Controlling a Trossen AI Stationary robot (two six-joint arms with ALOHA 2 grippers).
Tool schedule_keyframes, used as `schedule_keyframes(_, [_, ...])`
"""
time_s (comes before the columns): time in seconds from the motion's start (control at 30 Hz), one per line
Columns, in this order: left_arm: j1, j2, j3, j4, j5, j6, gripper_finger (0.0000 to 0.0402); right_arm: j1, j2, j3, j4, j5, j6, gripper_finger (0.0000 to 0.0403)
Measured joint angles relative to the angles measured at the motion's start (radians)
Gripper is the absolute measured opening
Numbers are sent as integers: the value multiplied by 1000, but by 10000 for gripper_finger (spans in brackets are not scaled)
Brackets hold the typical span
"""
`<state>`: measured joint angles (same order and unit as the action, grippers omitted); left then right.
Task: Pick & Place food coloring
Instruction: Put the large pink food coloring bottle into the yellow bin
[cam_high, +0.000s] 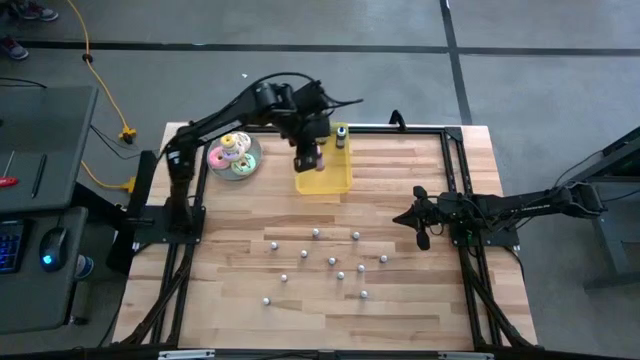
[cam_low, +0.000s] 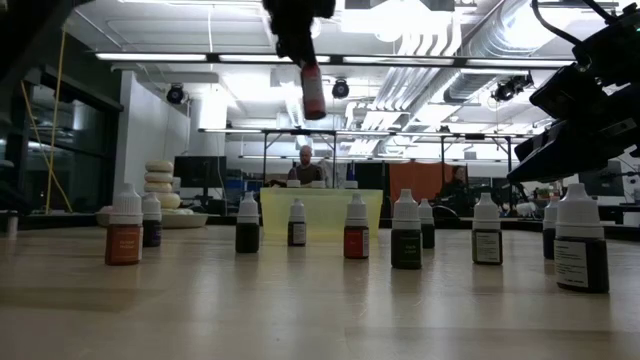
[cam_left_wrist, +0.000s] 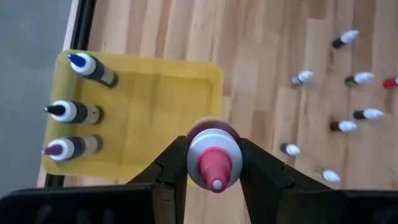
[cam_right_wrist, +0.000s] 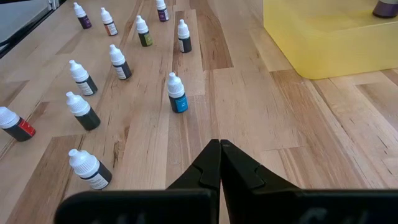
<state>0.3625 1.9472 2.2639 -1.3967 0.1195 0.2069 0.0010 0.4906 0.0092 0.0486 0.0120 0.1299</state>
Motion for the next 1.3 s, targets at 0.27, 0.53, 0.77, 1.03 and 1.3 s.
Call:
schedule_keyframes(0.27, [38, 122, 28, 4, 28, 46, 99, 0, 0, 0, 0, 0, 0, 0])
schedule_keyframes(0.53, [56, 243, 24, 60, -14, 154, 99, 0, 0, 0, 0, 0, 0, 0])
schedule_keyframes(0.77, [82, 318, 24, 177, -76, 204, 99, 0, 0, 0, -1, 0, 0, 0])
schedule_keyframes(1.03, [124, 364, 24, 298, -83, 162, 99, 0, 0, 0, -1, 0, 0, 0])
schedule_keyframes(1.3, [172, 394, 23, 305, -97, 38, 99, 0, 0, 0, 0, 0, 0, 0])
